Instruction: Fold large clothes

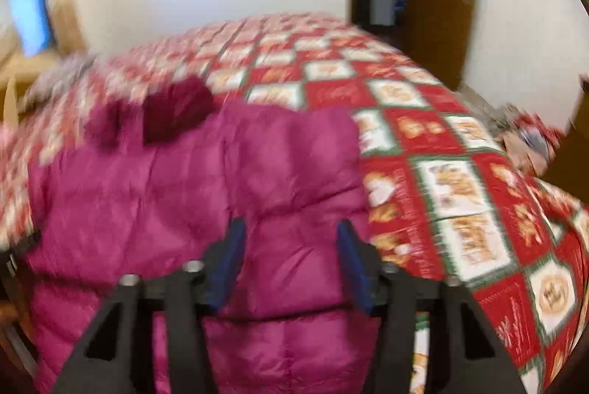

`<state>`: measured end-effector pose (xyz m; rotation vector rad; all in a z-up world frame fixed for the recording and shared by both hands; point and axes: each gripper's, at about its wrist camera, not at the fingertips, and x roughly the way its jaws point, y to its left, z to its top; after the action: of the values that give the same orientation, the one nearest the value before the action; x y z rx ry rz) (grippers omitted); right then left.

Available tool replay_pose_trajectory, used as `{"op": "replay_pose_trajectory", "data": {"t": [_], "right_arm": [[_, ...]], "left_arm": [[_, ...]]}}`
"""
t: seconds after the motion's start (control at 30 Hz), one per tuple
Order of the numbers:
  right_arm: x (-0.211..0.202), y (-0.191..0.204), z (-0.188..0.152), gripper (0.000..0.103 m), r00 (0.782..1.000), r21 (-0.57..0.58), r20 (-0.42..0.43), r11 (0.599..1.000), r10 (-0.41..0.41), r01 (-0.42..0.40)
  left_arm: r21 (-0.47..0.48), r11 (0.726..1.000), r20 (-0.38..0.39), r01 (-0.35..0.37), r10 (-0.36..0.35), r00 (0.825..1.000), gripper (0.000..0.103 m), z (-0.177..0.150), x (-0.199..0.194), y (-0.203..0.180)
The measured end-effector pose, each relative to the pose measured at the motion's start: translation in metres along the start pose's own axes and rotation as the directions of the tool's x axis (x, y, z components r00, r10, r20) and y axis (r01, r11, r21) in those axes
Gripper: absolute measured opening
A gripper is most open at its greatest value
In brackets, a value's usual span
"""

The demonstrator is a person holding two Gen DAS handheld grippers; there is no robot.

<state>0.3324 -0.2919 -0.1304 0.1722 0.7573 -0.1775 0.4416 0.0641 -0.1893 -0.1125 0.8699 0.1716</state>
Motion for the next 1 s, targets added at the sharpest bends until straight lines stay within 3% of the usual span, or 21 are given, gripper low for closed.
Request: {"op": "replay_pose_trajectory", "data": {"t": [0.07,0.2,0.3,0.4,0.57,0.7,0.83,0.97,1.0], "right_arm": [[-0.008,0.006,0.01,0.044,0.998,0.019,0.029,0.998,0.054,-0.055],[0.008,0.054,0.029,0.043,0.991,-0.08,0.023,0.989,0.13,-0.128],[0.041,0.077,0.03,0.042,0.992,-0.141,-0.03,0.982,0.121,-0.124],[0.078,0.075,0.013,0.041,0.991,-0.169,-0.111,0.982,0.07,-0.088],[0.076,0.071,0.002,0.042,0.994,-0.19,-0.089,0.978,0.066,-0.082],[0.071,0.076,0.003,0.045,0.995,-0.214,-0.092,0.975,0.041,-0.06],[0.059,0.076,0.018,0.053,0.992,-0.173,-0.086,0.979,0.091,-0.105],[0.044,0.077,0.051,0.079,0.99,-0.116,-0.014,0.983,0.143,-0.144],[0.043,0.08,0.063,0.08,0.987,-0.102,0.0,0.982,0.162,-0.161]], "left_arm": [[0.015,1.0,0.009,-0.021,0.021,1.0,0.094,0.0,-0.002,-0.004],[0.03,0.999,0.019,-0.037,0.036,0.999,0.094,-0.001,-0.003,-0.005],[0.0,1.0,0.003,0.001,-0.001,1.0,0.094,-0.001,-0.001,-0.001],[-0.024,0.999,-0.004,0.037,-0.038,0.999,0.097,-0.001,0.0,0.005],[-0.005,1.0,-0.01,0.017,-0.017,1.0,0.097,0.0,0.0,0.001],[0.0,0.998,-0.007,0.056,-0.056,0.998,0.097,0.005,-0.014,0.005],[0.024,0.991,0.052,0.132,-0.133,0.99,0.097,0.024,-0.043,0.001],[0.071,0.981,0.131,0.181,-0.189,0.973,0.097,0.06,-0.065,-0.018],[0.082,0.977,0.136,0.195,-0.205,0.969,0.097,0.07,-0.064,-0.026]]}}
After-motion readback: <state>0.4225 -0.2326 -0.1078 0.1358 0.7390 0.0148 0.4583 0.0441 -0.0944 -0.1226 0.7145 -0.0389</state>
